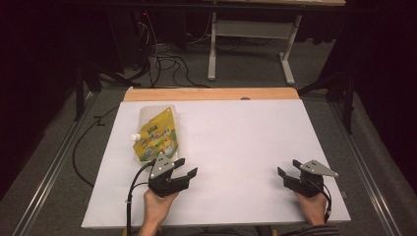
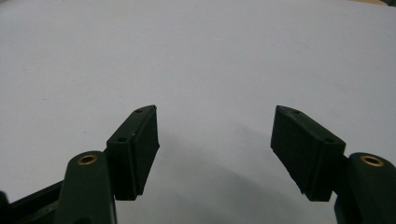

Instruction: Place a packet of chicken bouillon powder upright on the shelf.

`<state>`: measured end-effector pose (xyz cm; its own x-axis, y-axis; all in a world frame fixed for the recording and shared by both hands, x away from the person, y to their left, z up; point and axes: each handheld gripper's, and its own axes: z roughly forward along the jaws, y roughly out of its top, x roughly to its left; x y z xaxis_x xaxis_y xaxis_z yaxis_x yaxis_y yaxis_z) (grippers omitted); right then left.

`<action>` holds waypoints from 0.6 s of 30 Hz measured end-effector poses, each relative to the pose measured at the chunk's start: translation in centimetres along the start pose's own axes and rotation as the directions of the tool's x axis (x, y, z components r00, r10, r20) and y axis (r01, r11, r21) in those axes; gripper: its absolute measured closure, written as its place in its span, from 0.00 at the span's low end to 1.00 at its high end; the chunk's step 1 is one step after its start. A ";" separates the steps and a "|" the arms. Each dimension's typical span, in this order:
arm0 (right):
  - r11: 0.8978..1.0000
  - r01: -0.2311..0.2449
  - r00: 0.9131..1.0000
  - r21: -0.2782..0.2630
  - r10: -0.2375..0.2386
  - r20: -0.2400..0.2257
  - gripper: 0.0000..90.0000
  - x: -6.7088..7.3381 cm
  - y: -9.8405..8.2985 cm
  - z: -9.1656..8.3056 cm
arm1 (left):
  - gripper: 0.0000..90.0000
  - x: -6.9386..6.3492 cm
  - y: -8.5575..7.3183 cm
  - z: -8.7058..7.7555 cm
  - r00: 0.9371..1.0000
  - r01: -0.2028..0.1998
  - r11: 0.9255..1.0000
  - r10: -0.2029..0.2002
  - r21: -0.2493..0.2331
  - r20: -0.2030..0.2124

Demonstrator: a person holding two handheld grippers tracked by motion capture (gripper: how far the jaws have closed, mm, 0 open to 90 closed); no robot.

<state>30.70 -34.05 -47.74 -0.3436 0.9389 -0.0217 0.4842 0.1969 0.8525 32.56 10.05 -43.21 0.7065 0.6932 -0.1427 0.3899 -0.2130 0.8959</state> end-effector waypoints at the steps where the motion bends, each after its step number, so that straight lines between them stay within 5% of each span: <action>1: 1.000 -0.001 1.000 0.000 0.001 0.000 0.36 0.0 0.0 0.0 | 0.47 -0.1 0.0 0.2 1.000 -0.007 1.000 0.007 0.006 0.002; 18: 1.000 0.000 1.000 0.001 0.000 -0.001 0.36 0.0 0.0 0.0 | 0.44 -0.8 -0.1 3.1 0.999 -0.032 0.998 0.031 0.045 0.029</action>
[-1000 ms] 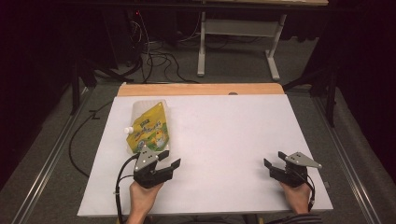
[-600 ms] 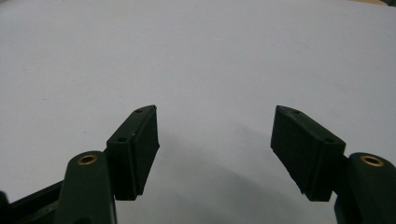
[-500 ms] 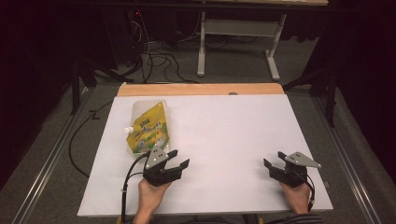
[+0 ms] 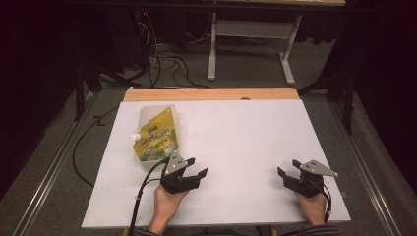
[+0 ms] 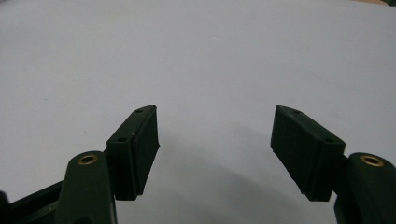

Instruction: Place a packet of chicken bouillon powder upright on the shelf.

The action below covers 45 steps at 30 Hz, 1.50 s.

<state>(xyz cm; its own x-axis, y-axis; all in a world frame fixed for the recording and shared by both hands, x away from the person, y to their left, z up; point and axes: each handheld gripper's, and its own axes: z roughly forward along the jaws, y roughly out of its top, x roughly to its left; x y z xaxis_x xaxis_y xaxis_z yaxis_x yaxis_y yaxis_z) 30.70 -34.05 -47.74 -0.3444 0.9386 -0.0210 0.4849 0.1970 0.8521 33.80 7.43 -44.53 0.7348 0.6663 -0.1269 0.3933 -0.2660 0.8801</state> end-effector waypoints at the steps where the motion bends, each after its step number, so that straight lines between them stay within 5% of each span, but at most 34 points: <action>1: 1.000 0.000 1.000 0.000 0.000 0.000 0.36 0.0 0.0 0.0 | 0.43 0.0 0.0 0.1 1.000 0.002 1.000 -0.002 0.001 -0.001; 34: 1.000 0.000 1.000 0.005 0.000 0.001 0.36 0.0 0.0 0.0 | 0.44 0.3 -0.9 3.5 1.000 0.003 1.000 -0.003 -0.020 0.000; 45: 1.000 0.002 1.000 0.008 -0.002 0.000 0.36 0.1 0.0 0.0 | 0.46 0.0 -1.6 4.6 0.999 -0.026 0.999 0.027 0.036 -0.024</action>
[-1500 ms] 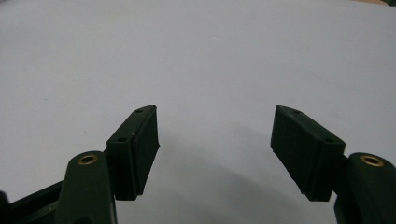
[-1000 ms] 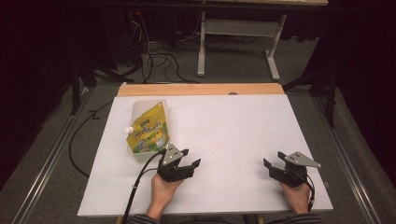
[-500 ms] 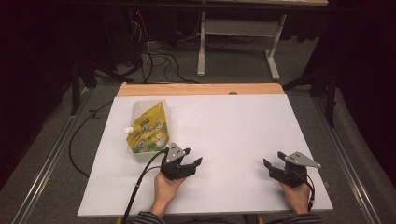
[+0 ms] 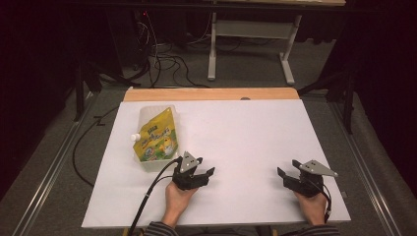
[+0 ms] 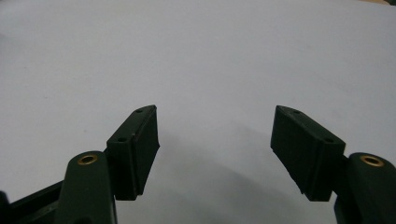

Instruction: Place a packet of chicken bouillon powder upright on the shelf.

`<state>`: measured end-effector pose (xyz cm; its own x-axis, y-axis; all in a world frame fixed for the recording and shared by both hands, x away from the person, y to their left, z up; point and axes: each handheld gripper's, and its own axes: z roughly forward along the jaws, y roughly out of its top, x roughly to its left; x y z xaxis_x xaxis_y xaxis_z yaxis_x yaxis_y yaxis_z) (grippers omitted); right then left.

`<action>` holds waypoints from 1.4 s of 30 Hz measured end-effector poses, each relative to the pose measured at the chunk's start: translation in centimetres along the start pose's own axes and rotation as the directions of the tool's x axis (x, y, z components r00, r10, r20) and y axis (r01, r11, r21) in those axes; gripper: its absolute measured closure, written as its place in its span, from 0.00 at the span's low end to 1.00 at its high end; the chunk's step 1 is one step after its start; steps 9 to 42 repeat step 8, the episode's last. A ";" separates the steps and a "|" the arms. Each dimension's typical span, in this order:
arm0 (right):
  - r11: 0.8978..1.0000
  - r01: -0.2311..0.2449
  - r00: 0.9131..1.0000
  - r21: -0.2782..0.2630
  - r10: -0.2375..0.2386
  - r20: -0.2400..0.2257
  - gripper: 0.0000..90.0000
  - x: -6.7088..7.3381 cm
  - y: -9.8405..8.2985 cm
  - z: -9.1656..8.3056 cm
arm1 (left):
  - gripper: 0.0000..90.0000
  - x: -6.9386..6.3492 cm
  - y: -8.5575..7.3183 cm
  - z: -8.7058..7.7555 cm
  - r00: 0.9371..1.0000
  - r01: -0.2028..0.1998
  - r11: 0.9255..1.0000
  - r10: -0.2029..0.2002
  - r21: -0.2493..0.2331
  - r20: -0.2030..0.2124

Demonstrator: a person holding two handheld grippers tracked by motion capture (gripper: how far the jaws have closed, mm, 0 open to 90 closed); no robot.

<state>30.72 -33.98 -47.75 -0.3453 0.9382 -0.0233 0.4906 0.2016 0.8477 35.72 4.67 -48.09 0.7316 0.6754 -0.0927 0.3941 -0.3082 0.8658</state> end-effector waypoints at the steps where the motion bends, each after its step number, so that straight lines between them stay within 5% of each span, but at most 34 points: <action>1: 1.000 0.001 1.000 0.000 -0.001 0.001 0.36 0.0 0.0 0.0 | 0.46 -0.1 0.0 0.1 1.000 -0.004 1.000 0.004 0.004 0.000; 42: 1.000 -0.004 1.000 -0.004 0.004 -0.002 0.36 -0.1 0.0 0.0 | 0.44 0.0 -0.1 0.1 1.000 0.014 1.000 -0.014 0.014 -0.001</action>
